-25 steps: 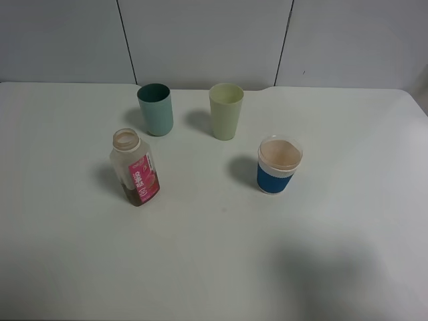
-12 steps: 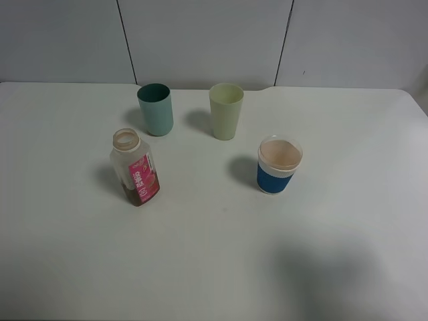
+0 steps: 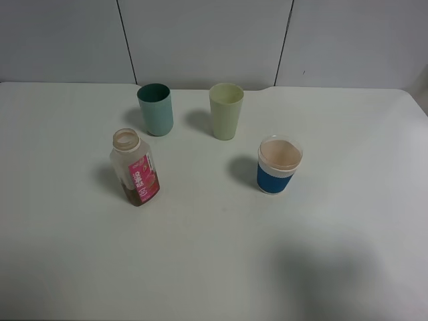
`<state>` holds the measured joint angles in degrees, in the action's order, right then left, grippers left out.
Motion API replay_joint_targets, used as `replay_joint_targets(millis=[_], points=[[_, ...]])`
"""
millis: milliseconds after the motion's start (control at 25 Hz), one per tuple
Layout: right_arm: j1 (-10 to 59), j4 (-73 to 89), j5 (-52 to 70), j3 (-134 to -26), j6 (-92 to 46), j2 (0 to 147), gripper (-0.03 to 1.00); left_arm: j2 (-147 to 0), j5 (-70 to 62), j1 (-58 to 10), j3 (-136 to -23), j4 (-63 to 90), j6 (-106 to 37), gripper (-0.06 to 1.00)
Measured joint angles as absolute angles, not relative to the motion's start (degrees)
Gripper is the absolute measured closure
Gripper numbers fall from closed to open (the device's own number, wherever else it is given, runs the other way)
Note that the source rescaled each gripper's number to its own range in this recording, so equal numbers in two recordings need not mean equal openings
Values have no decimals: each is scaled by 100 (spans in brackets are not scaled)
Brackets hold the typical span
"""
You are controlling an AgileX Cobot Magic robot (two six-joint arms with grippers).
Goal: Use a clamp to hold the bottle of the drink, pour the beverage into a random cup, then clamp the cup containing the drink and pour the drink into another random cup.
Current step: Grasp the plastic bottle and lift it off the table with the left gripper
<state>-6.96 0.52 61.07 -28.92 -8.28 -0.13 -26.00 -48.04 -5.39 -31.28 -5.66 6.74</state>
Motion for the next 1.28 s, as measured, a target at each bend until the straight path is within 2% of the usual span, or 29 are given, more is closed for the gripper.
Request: replay_joint_targets(millis=[440,760,1040,1280], points=[[-696,52,6107,-2892,-828,-13,7,-5212,-4712,-601,-3437,-112,-353,-6],[-696,52,6107,-2892,-828,-13,7,-6156,-4683,-1678,-3386,-58,-413,-6],[-696,52,6107,-2892,-828,-13,7,-6505,-3273,-2554,-2571,575,-233,-6],[-696,52,6102,-2892,-828,-13,7,-6577,-1315,-2952,-1935,824,-208,-6]])
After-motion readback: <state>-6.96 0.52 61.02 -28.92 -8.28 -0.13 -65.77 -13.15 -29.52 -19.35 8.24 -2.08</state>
